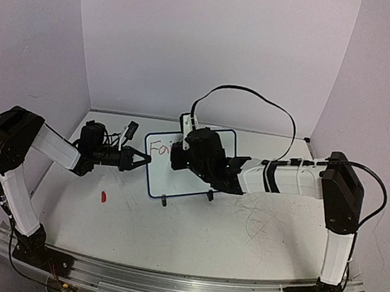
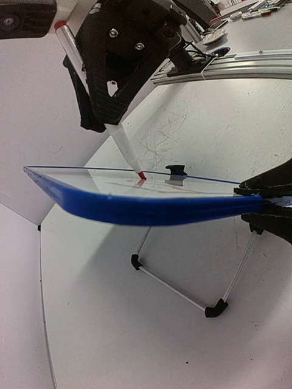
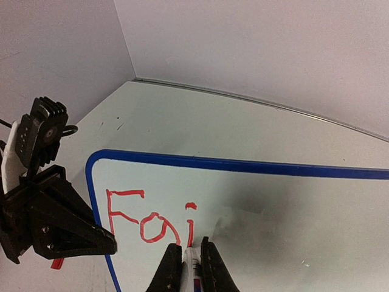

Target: Write a sentence on the whiteboard

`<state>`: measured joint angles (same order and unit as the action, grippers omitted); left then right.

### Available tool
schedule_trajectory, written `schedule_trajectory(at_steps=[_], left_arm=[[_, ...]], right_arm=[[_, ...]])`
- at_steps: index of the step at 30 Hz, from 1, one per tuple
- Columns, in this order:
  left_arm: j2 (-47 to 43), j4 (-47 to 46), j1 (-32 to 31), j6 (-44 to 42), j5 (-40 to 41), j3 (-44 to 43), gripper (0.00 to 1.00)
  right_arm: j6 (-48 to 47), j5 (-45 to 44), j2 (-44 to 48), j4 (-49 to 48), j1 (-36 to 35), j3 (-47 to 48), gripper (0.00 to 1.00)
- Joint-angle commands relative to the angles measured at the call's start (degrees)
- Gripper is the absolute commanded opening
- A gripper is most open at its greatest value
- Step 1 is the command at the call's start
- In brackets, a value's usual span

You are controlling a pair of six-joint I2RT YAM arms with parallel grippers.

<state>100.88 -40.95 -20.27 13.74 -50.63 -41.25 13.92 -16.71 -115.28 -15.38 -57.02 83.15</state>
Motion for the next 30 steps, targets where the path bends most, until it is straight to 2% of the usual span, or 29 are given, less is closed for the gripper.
schedule_trajectory(at_steps=[1,10,16,30], left_arm=[[-0.9,2.6,-0.7,-2.8,1.9,-1.4,0.0],[-1.0,2.7,-0.7,-3.0,2.1,-1.4,0.0],[-0.9,2.7,-0.8,-3.2,2.2,-1.3,0.0],[-1.0,3.1,-0.8,-3.5,2.3,-1.3,0.0]], right_arm=[[0.9,-0.8,0.8,1.4,0.4,-1.2,0.0],[0.4,-0.5,1.8,1.4,0.2,0.1,0.0],[-2.2,1.3,5.9,-2.8,0.6,-0.5,0.0],[-3.7,-1.1,3.2,-3.2,1.9,2.5,0.0]])
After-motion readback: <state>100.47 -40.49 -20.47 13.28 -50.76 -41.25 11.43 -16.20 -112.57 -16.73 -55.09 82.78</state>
